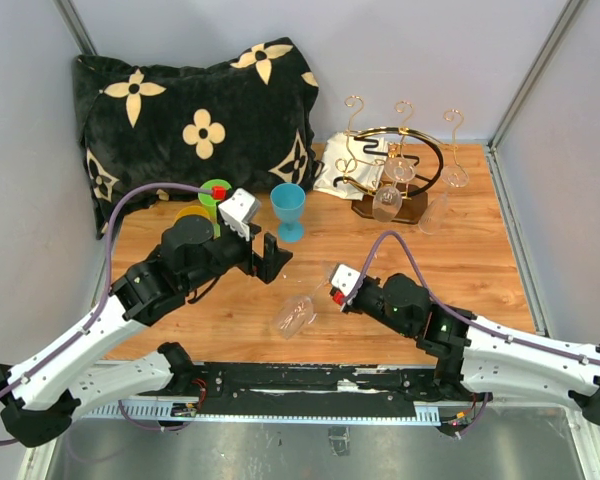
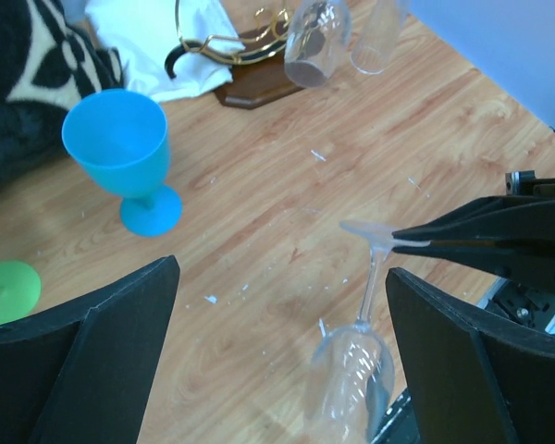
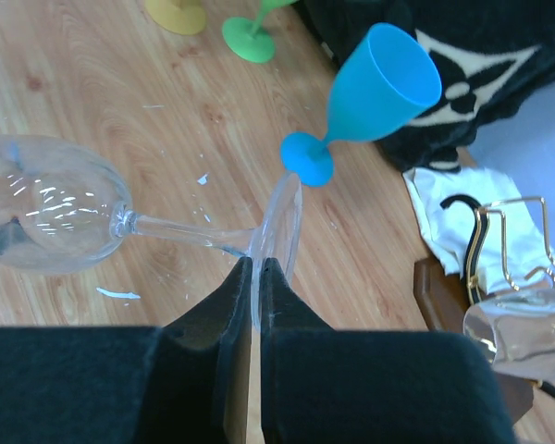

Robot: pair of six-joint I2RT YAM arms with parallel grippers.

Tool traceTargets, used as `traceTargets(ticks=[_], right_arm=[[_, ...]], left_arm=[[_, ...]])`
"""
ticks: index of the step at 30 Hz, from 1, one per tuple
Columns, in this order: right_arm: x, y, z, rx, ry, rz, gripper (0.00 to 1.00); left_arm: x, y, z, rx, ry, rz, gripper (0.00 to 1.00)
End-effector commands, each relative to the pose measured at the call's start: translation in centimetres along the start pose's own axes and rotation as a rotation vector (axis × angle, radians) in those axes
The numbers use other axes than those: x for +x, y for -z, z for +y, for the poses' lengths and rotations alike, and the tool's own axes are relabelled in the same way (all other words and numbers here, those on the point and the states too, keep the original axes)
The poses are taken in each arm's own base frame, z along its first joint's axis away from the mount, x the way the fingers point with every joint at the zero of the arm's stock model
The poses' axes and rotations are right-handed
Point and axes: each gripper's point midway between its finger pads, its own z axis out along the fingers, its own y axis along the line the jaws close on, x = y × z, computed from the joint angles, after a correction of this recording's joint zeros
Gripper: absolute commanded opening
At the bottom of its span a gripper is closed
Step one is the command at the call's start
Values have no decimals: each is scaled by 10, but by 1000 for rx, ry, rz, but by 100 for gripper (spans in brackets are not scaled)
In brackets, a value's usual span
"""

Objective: Place the wine glass upside down on the wine glass rack
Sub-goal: Turn the wine glass upside down at the wine rack.

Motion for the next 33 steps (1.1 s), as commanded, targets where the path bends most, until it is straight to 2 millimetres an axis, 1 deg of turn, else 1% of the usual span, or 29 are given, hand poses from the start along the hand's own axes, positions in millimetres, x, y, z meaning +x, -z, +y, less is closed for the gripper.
traceTargets(ticks=[1,5,7,12,14,17,20,22,25,27,29,32,33], right_arm=[[-47,5,3,-54,84,-145,1],[-62,17,10,-119,160,-246,1],[-70,24,18,-173,211,-301,1],[-81,35,36,-302,335,-366,1],[-82,38,44,-362,387,-368,1],[-89,43,49,-426,436,-371,1],[-97,47,48,-441,464,-395,1],[-101,50,47,-445,483,-410,1],[-108,55,46,-454,499,-428,1],[-114,58,46,-465,503,-441,1],[-119,60,47,-474,503,-459,1],[-125,62,47,-478,504,-478,1],[-125,62,46,-478,506,-480,1]], left_arm=[[-25,8,-14,93,-110,-122,98],[-39,18,-18,128,-162,-197,98],[-42,21,-21,145,-189,-217,98],[-41,28,-27,196,-260,-256,98],[-40,31,-31,222,-293,-278,96],[-40,36,-35,256,-328,-319,92],[-31,42,-45,327,-421,-354,90],[-28,46,-45,335,-463,-399,94],[-17,51,-50,380,-557,-438,95],[-6,54,-60,454,-640,-449,91],[0,54,-65,492,-684,-448,85],[16,51,-73,571,-797,-425,73],[20,50,-75,591,-823,-419,71]])
